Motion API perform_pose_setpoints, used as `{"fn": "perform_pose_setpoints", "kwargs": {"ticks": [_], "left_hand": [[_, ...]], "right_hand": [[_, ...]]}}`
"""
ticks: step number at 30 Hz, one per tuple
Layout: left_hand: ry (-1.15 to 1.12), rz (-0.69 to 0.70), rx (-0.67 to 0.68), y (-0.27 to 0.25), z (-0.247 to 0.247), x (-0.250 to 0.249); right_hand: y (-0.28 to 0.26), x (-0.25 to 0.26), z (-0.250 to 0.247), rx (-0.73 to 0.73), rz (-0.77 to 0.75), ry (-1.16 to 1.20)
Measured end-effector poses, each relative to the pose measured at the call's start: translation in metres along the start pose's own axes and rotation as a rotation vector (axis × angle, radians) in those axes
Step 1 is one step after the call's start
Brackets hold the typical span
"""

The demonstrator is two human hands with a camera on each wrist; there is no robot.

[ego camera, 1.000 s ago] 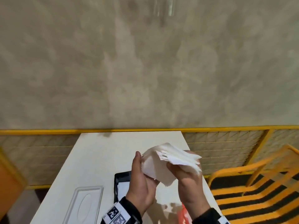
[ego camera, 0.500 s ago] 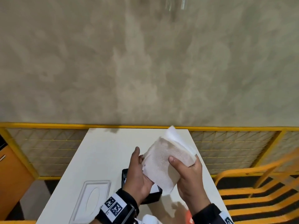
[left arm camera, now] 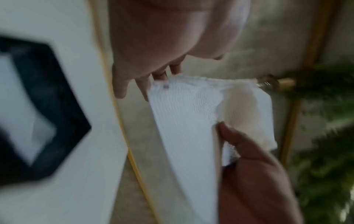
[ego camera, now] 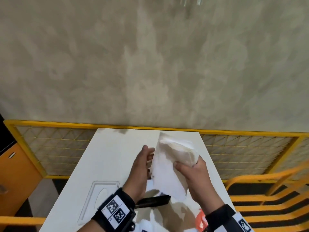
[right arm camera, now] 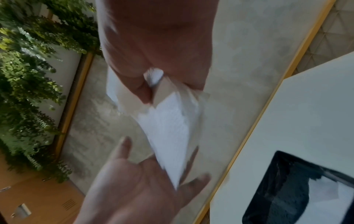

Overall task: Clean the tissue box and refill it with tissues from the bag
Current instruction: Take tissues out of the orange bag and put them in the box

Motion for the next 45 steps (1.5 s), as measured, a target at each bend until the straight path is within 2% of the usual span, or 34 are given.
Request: {"fn": "perform_pose_setpoints", "kwargs": {"ticks": [1,3,4,6,8,11,13,15,18,20,22,25,28,31,35,38,39,41,43,45], "left_hand": [[0.125,0.126,0.013,0.000,-0.007,-0.006],[0.386,0.280,0.102,0.002,-0.018,-0.019],[0.539,0.305,0.150,0.002,-0.020,-0.026],[0.827,0.272,0.223,0.002,-0.020,-0.037],[1.065,0.255,0.227,0.004,-0.020,-0.042],[1.196,0.293,0.168,0.009,-0.023,-0.038],[1.112,0.250,0.143,0.012,-0.030,-0.033],[0.930,0.173,0.114,0.017,-0.042,-0.027],[0.568,0.017,0.042,0.030,-0.067,-0.013],[0.445,-0.096,-0.007,0.040,-0.080,0.002],[0.445,-0.151,-0.077,0.046,-0.085,0.021],[0.601,-0.158,-0.203,0.056,-0.088,0.052],[0.771,-0.123,-0.260,0.065,-0.087,0.070],[0.882,-0.055,-0.274,0.071,-0.085,0.072],[1.261,-0.046,-0.287,0.077,-0.089,0.071],[1.532,0.102,-0.291,0.074,-0.087,0.068],[1.609,0.124,-0.233,0.073,-0.085,0.070],[1.775,0.052,-0.072,0.073,-0.082,0.080],[1.923,-0.060,0.059,0.072,-0.082,0.092],[2.015,-0.092,0.129,0.070,-0.085,0.100]], "right_hand": [[0.004,0.001,-0.002,0.099,0.031,-0.062],[0.010,0.004,-0.004,0.331,0.077,-0.207],[0.012,0.004,-0.004,0.425,0.092,-0.275],[0.014,0.005,-0.001,0.561,0.128,-0.351],[0.014,0.003,0.005,0.639,0.184,-0.377],[0.015,-0.008,0.011,0.678,0.265,-0.378],[0.013,-0.017,0.009,0.673,0.349,-0.310],[0.010,-0.027,0.002,0.638,0.426,-0.249],[0.001,-0.049,-0.010,0.468,0.549,-0.159],[-0.003,-0.067,-0.014,0.347,0.606,-0.113],[-0.005,-0.083,-0.013,0.285,0.628,-0.122],[-0.005,-0.100,-0.004,0.212,0.590,-0.223],[-0.001,-0.115,0.005,0.143,0.536,-0.356],[0.005,-0.129,0.013,0.159,0.459,-0.498],[0.009,-0.138,0.015,0.288,0.336,-0.672],[0.005,-0.144,0.018,0.501,0.118,-1.002],[0.002,-0.147,0.021,0.591,0.062,-1.096],[-0.006,-0.154,0.029,0.807,0.019,-1.208],[-0.014,-0.164,0.034,0.996,0.048,-1.265],[-0.018,-0.170,0.033,1.098,0.141,-1.285]]}}
Point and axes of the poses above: each hand's wrist, its own y-axis towards the middle knuckle, its own z-axis out of the palm, x = y × z, the point moved 1 cm from there along y, towards the middle knuckle, and after that the axes turned 13 degrees about -z, right-handed, at the moved point
